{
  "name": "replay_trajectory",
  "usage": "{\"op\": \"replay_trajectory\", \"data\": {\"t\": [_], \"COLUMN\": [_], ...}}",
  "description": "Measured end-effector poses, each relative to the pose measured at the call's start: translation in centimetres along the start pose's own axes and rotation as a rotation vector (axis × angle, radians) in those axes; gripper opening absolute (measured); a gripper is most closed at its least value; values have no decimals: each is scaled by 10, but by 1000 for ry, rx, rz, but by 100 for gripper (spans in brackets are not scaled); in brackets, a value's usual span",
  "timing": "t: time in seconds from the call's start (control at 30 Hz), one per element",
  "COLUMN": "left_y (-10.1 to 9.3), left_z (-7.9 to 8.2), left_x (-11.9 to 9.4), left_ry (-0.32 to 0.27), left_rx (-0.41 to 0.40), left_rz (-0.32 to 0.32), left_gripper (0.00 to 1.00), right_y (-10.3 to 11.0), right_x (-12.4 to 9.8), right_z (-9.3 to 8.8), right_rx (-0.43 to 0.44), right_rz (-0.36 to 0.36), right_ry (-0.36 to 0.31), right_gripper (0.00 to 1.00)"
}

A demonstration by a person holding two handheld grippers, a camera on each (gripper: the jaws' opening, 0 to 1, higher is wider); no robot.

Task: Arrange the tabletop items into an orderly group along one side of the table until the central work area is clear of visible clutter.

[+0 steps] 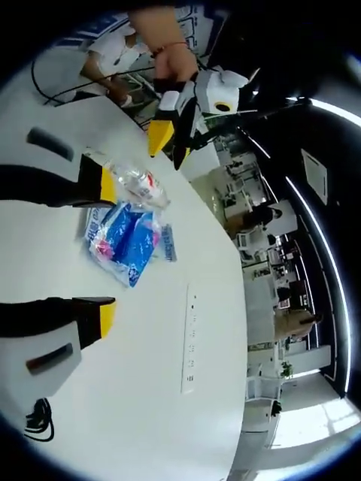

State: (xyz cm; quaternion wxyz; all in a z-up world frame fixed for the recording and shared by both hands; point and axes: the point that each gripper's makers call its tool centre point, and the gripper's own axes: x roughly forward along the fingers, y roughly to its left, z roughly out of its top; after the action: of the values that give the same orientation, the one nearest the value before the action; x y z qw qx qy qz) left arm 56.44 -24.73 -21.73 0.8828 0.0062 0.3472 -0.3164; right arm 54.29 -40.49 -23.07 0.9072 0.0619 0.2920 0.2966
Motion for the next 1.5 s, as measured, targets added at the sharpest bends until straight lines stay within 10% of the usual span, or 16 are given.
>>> {"op": "replay_trajectory", "data": {"t": [1.5], "left_y": [32], "left_z": [-39], "left_x": [78], "left_ry": [170], "left_rx": [100], "left_rz": [-28], "left_gripper": [42], "right_y": [-17], "right_x": [86], "right_z": [-53], "right_rx": [96], "right_rz": [-32], "right_ry": [140], "right_gripper": [29]}}
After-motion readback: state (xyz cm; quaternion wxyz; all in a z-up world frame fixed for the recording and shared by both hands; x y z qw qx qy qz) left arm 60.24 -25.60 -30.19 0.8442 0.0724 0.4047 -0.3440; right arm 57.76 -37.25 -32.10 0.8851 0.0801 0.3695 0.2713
